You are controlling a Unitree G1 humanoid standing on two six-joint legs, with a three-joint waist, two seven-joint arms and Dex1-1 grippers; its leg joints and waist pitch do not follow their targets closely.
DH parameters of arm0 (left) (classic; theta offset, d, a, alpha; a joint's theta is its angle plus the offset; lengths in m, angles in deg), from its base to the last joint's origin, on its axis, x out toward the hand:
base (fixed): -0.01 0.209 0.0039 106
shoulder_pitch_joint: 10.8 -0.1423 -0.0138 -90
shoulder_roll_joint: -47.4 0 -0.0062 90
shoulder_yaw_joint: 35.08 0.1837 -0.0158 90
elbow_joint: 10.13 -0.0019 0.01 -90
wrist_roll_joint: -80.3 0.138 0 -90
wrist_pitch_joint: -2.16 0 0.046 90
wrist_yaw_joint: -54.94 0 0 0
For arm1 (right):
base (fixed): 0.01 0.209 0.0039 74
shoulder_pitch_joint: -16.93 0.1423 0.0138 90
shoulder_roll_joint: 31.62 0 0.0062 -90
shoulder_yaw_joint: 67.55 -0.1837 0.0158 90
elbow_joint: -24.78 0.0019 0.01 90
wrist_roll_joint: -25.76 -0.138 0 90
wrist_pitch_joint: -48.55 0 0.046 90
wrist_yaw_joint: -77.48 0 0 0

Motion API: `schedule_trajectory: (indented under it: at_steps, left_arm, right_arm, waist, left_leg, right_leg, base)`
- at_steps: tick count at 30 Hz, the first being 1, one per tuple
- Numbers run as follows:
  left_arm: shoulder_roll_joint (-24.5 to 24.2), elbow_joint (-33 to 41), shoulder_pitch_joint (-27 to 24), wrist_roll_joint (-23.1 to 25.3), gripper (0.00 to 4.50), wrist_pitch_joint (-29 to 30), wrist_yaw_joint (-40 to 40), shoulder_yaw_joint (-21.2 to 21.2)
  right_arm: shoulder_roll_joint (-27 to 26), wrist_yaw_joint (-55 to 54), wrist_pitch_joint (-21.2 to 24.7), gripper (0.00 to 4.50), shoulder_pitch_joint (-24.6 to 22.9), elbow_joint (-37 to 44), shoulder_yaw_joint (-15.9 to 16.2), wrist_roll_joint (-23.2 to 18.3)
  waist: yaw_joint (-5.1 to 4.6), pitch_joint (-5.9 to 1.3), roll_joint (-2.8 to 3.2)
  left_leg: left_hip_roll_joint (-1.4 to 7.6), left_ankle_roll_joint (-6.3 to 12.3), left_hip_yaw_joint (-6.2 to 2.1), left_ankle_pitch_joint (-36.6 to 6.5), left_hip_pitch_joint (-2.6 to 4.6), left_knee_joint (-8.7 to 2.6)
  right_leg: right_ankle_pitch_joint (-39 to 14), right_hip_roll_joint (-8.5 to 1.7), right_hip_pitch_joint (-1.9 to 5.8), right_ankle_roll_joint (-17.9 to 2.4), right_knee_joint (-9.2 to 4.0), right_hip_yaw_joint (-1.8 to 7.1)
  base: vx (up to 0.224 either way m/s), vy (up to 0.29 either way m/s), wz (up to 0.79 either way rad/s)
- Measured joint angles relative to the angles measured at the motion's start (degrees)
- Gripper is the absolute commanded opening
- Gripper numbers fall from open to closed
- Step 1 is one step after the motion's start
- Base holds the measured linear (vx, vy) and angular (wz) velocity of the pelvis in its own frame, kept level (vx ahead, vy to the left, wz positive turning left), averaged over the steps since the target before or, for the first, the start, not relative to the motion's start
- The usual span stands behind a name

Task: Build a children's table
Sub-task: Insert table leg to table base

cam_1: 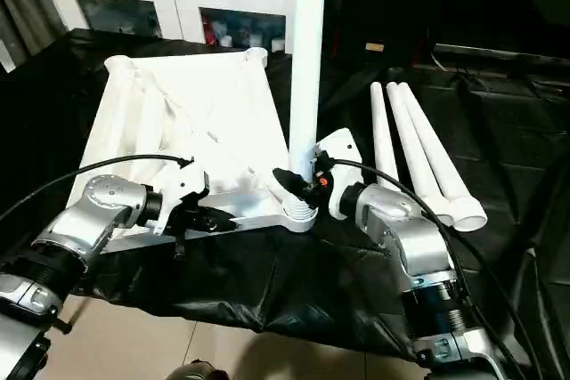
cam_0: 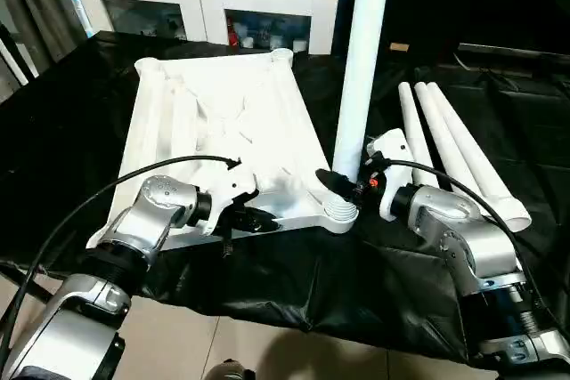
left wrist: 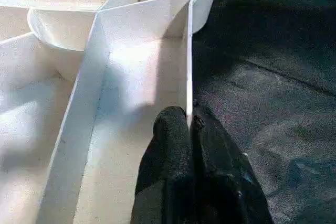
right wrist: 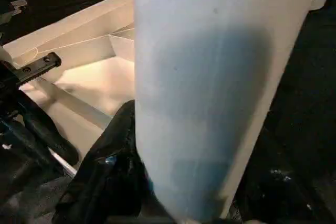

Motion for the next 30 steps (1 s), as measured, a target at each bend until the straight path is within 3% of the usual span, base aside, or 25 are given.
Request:
schedule_trajectory:
  at_steps: [4, 12, 17, 25, 30]
  left_arm:
    - [0.1, -0.4, 0.0, 0.1, 0.00, -0.3, 0.0, -0.4]
    - [0.8, -0.5, -0.1, 0.8, 0.00, -0.5, 0.5, -0.6]
    - [1.8, -1.1, -0.1, 1.6, 0.00, -0.7, 1.4, -0.7]
    - [3.1, -2.6, -0.1, 2.2, 0.00, -1.8, 3.0, -0.8]
    - [3.5, -3.2, -0.1, 2.8, 0.00, -2.1, 3.2, -0.9]
  right_arm:
    - [-1.3, -0.2, -0.9, 1.89, -0.3, -1.1, -1.4, -0.8]
    - [-4.3, -0.4, -2.8, 1.89, -2.5, -4.4, -7.5, -6.3]
    - [-6.2, -0.3, -7.4, 1.89, -5.4, -5.9, -10.4, -8.2]
    - [-8.2, -1.1, -17.4, 1.89, -9.3, -7.0, -10.2, -6.3]
    - [-8.1, -1.9, -20.6, 1.89, -10.1, -6.9, -8.7, -3.8]
  waist:
    - [-0.05, -0.04, 0.07]
    - [0.07, -0.14, 0.22]
    - [0.21, -0.32, 0.50]
    - [0.19, -0.50, 0.75]
    - [0.05, -0.50, 0.74]
  left_leg:
    - [0.00, -0.01, 0.00, 0.0, 0.01, 0.00]
    - [0.00, -0.01, 0.00, 0.0, 0.01, 0.00]
    - [-0.05, 0.03, 0.02, 0.0, 0.04, 0.00]
    - [-0.07, 0.06, 0.07, 0.0, 0.56, -0.01]
    - [-0.23, 0.13, 0.09, -0.1, 0.91, -0.09]
  right_leg:
    - [0.0, 0.00, 0.00, 0.0, 0.01, 0.00]
    - [0.0, -0.01, 0.02, 0.0, 0.00, 0.00]
    - [0.0, -0.08, 0.07, 0.0, -0.02, -0.01]
    - [-0.1, -0.23, 0.67, 0.3, -0.18, -0.10]
    - [-0.2, -0.39, 1.05, 0.4, -0.26, -0.10]
  base:
    - [0.000, 0.000, 0.00]
    - [0.000, 0.000, 0.00]
    - [0.000, 0.000, 0.00]
    - [0.000, 0.000, 0.00]
    - [0.000, 0.000, 0.00]
